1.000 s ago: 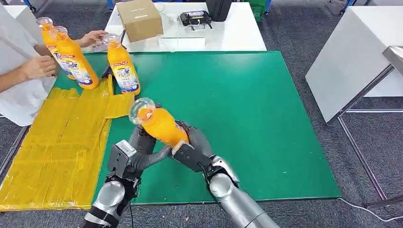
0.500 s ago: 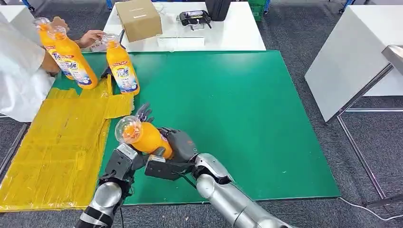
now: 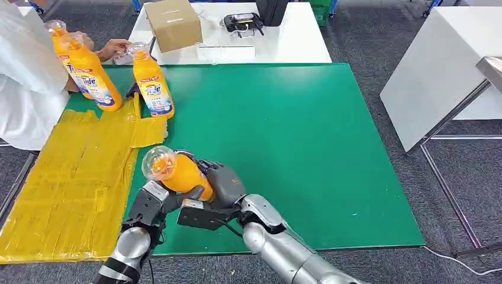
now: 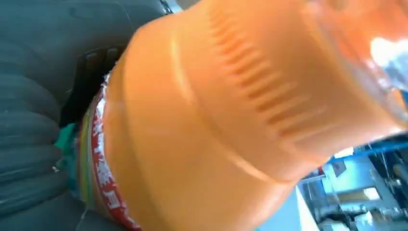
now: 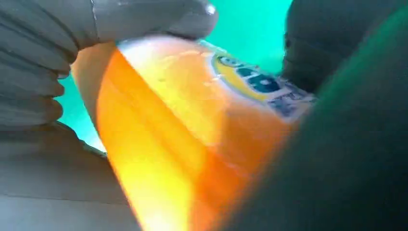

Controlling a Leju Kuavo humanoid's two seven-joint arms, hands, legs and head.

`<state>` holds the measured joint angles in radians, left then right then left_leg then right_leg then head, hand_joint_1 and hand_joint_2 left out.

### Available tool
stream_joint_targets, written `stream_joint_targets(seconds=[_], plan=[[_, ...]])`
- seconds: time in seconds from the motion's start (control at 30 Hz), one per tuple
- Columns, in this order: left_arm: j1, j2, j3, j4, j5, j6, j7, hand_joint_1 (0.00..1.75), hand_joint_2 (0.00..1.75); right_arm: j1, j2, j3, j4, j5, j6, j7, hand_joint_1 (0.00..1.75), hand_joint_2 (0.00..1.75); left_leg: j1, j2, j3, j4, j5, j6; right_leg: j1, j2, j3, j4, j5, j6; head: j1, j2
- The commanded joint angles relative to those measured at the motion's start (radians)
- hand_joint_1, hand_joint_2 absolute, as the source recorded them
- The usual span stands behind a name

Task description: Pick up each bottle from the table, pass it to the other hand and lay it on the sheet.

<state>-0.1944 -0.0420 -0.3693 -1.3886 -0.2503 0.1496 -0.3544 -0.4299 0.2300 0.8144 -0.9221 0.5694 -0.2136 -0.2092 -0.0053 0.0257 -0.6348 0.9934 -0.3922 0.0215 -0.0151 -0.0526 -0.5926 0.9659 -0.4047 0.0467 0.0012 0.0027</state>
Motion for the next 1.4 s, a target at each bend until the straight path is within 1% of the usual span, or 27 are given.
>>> stream_joint_targets(seconds=[0.03,0.07,0.13,0.2,0.23,0.3,0.37,0.43,0.47,0.5,0.53,0.57,0.6,0.63,0.67,0.7,0.73,0.8,0.83,0.87,0.9,0.97,1.0,1.07,1.23,1.3,1.4], plan=[[-0.138,0.034,0.073,0.041,-0.103,0.132,0.017,1.75,1.75,0.204,-0.113,-0.129,-0.337,-0.166,-0.015,-0.093,0.00,0.00,0.001,-0.005,0.001,0.000,-0.001,-0.001,0.001,-0.002,0.003,0.000,-0.002,-0.001,0.000,0.000],[-0.140,0.037,0.072,0.045,-0.144,0.167,0.024,1.75,1.75,0.220,-0.103,-0.154,-0.357,-0.184,-0.035,-0.101,0.00,0.00,0.002,-0.006,0.002,0.001,-0.002,-0.001,0.001,0.000,0.005,0.000,-0.003,-0.002,0.000,0.000],[-0.168,0.076,0.075,0.080,-0.392,0.319,0.097,1.75,1.75,0.286,-0.116,-0.246,-0.476,-0.251,-0.099,-0.152,0.00,0.00,0.002,-0.004,0.005,0.001,-0.003,-0.002,0.001,0.003,0.007,0.000,-0.003,-0.002,0.000,0.000],[-0.217,0.123,0.107,0.146,-0.653,0.389,0.208,1.75,1.75,0.366,-0.159,-0.355,-0.664,-0.325,-0.112,-0.170,0.00,0.00,0.001,-0.005,0.000,0.000,0.000,-0.001,0.000,-0.002,0.001,0.000,-0.001,-0.001,-0.001,0.000],[-0.246,0.150,0.119,0.201,-0.881,0.435,0.298,1.75,1.75,0.400,-0.167,-0.407,-0.739,-0.341,-0.125,-0.184,0.00,0.00,0.002,-0.009,0.001,0.001,-0.001,-0.002,0.001,-0.003,0.004,0.001,-0.004,-0.002,0.000,0.000],[-0.265,0.152,0.144,0.239,-0.878,0.436,0.272,1.75,1.75,0.427,-0.180,-0.442,-0.801,-0.352,-0.090,-0.171,0.00,0.00,0.001,-0.010,0.002,0.001,-0.001,-0.002,0.001,-0.004,0.005,0.001,-0.004,-0.002,0.000,0.000],[-0.265,0.148,0.144,0.241,-0.879,0.436,0.271,1.75,1.75,0.428,-0.175,-0.439,-0.797,-0.352,-0.090,-0.171,0.00,0.00,0.000,-0.005,0.001,0.000,0.000,-0.001,0.000,-0.001,0.003,0.000,-0.002,-0.002,0.000,0.000],[-0.289,0.192,0.137,0.311,-1.294,0.450,0.473,1.75,1.75,0.435,-0.159,-0.469,-0.814,-0.367,-0.137,-0.215,0.00,0.00,0.001,-0.003,0.002,0.001,-0.002,-0.002,0.001,0.002,0.004,0.000,-0.002,-0.002,0.000,0.000],[-0.307,0.205,0.131,0.361,-1.321,0.467,0.480,1.75,1.75,0.443,-0.163,-0.481,-0.837,-0.370,-0.146,-0.216,0.00,1.75,0.000,-0.002,0.000,0.000,-0.001,-0.001,0.000,0.001,0.002,0.000,-0.001,-0.002,0.000,0.000],[-0.391,0.335,-0.126,0.478,-1.321,0.390,0.694,1.75,1.75,0.442,-0.171,-0.490,-0.857,-0.377,-0.142,-0.218,0.00,1.75,0.001,-0.003,0.003,0.000,-0.002,-0.002,0.001,0.002,0.005,0.000,-0.002,-0.003,0.000,0.000],[-0.409,0.345,-0.166,0.511,-1.321,0.375,0.707,1.75,1.75,0.443,-0.170,-0.494,-0.861,-0.377,-0.145,-0.218,0.00,1.75,0.001,-0.006,0.002,0.000,0.000,-0.002,0.000,-0.002,0.004,0.000,-0.002,-0.002,0.000,0.000],[-0.491,0.362,-0.326,0.676,-1.321,0.361,0.783,1.75,1.75,0.441,-0.171,-0.498,-0.877,-0.380,-0.134,-0.219,0.00,1.75,0.001,-0.008,0.003,0.001,-0.001,-0.002,0.001,-0.002,0.006,0.001,-0.004,-0.003,0.000,0.000],[-0.534,0.354,-0.426,0.797,-1.321,0.351,0.775,1.75,1.75,0.436,-0.174,-0.494,-0.881,-0.375,-0.131,-0.222,0.00,1.75,0.001,-0.007,0.002,0.000,0.000,-0.002,0.000,-0.003,0.004,0.001,-0.002,-0.002,0.001,0.000],[-0.536,0.348,-0.434,0.829,-1.321,0.375,0.782,1.75,1.75,0.435,-0.173,-0.492,-0.881,-0.374,-0.133,-0.222,0.00,1.75,0.001,-0.007,0.003,-0.001,0.001,-0.002,0.000,-0.003,0.005,0.000,-0.002,-0.002,0.000,0.000],[-0.551,0.336,-0.502,0.921,-1.321,0.331,0.771,1.75,1.75,0.426,-0.182,-0.477,-0.878,-0.368,-0.126,-0.228,0.00,1.75,0.001,-0.007,0.005,-0.001,0.000,-0.002,0.000,-0.002,0.006,0.000,-0.003,-0.003,0.000,0.000],[-0.537,0.317,-0.486,0.998,-1.319,0.319,0.746,1.75,1.75,0.420,-0.190,-0.463,-0.874,-0.370,-0.120,-0.230,0.00,1.75,0.000,-0.002,0.005,-0.002,0.000,-0.002,-0.001,0.001,0.004,-0.001,-0.001,-0.002,0.000,0.000],[-0.528,0.320,-0.485,1.002,-1.321,0.332,0.750,1.75,1.75,0.421,-0.189,-0.461,-0.874,-0.369,-0.121,-0.230,0.00,1.75,0.001,-0.002,0.007,-0.002,-0.001,-0.003,0.000,0.003,0.006,-0.001,-0.002,-0.003,0.000,0.000],[-0.482,0.284,-0.315,1.065,-1.213,0.333,0.666,1.75,1.75,0.415,-0.200,-0.446,-0.863,-0.369,-0.134,-0.231,0.00,1.75,0.001,0.001,0.010,-0.002,-0.002,-0.002,0.000,0.007,0.009,-0.002,-0.002,-0.003,0.000,0.000],[-0.464,0.283,-0.288,1.069,-1.198,0.343,0.653,1.47,1.75,0.416,-0.204,-0.445,-0.859,-0.369,-0.137,-0.232,0.00,1.75,0.001,0.003,0.008,-0.001,-0.002,-0.002,0.000,0.008,0.008,-0.001,-0.001,-0.002,0.001,0.000],[-0.450,0.279,-0.270,1.079,-1.202,0.348,0.665,0.47,1.75,0.417,-0.208,-0.447,-0.856,-0.368,-0.142,-0.232,0.00,1.75,0.000,0.005,0.004,-0.001,-0.001,-0.002,0.000,0.007,0.003,0.000,0.000,-0.002,0.000,0.000],[-0.437,0.279,-0.263,1.080,-1.211,0.360,0.681,0.00,1.75,0.419,-0.211,-0.450,-0.857,-0.370,-0.144,-0.231,0.00,1.75,0.001,0.007,0.008,-0.001,-0.004,-0.002,0.000,0.012,0.007,-0.001,-0.001,-0.003,0.000,0.000],[-0.422,0.275,-0.242,1.083,-1.202,0.371,0.685,0.00,1.75,0.423,-0.215,-0.454,-0.859,-0.372,-0.146,-0.232,0.00,1.75,0.000,0.006,0.004,-0.001,-0.001,-0.002,0.000,0.009,0.003,0.000,0.000,-0.002,0.000,0.000],[-0.422,0.275,-0.242,1.083,-1.202,0.371,0.685,0.00,1.75,0.423,-0.215,-0.454,-0.859,-0.372,-0.146,-0.232,0.00,1.75,0.001,0.004,0.009,-0.002,-0.003,-0.003,0.000,0.009,0.008,-0.001,-0.003,-0.003,0.001,0.000],[-0.425,0.273,-0.240,1.083,-1.204,0.368,0.684,0.00,1.75,0.424,-0.217,-0.455,-0.863,-0.373,-0.146,-0.233,0.00,1.75,0.000,0.001,0.006,-0.001,-0.002,-0.003,-0.001,0.006,0.007,0.000,-0.002,-0.002,0.000,0.000],[-0.429,0.272,-0.238,1.083,-1.205,0.364,0.683,0.00,1.75,0.424,-0.216,-0.455,-0.864,-0.373,-0.147,-0.233,0.00,1.75,0.001,0.002,0.013,-0.002,-0.004,-0.006,0.000,0.010,0.012,0.000,-0.003,-0.004,0.000,0.000],[-0.430,0.272,-0.237,1.082,-1.206,0.362,0.682,0.00,1.75,0.424,-0.215,-0.454,-0.863,-0.374,-0.147,-0.233,0.00,1.75,0.000,0.003,0.013,-0.002,-0.003,-0.005,-0.001,0.007,0.012,0.000,-0.002,-0.004,0.000,0.000],[-0.390,0.259,-0.112,1.051,-1.142,0.468,0.629,0.00,1.75,0.433,-0.221,-0.462,-0.865,-0.376,-0.157,-0.231,0.00,1.75,0.000,0.002,0.016,-0.002,-0.003,-0.005,0.000,0.007,0.014,0.000,-0.002,-0.004,0.000,0.000]])
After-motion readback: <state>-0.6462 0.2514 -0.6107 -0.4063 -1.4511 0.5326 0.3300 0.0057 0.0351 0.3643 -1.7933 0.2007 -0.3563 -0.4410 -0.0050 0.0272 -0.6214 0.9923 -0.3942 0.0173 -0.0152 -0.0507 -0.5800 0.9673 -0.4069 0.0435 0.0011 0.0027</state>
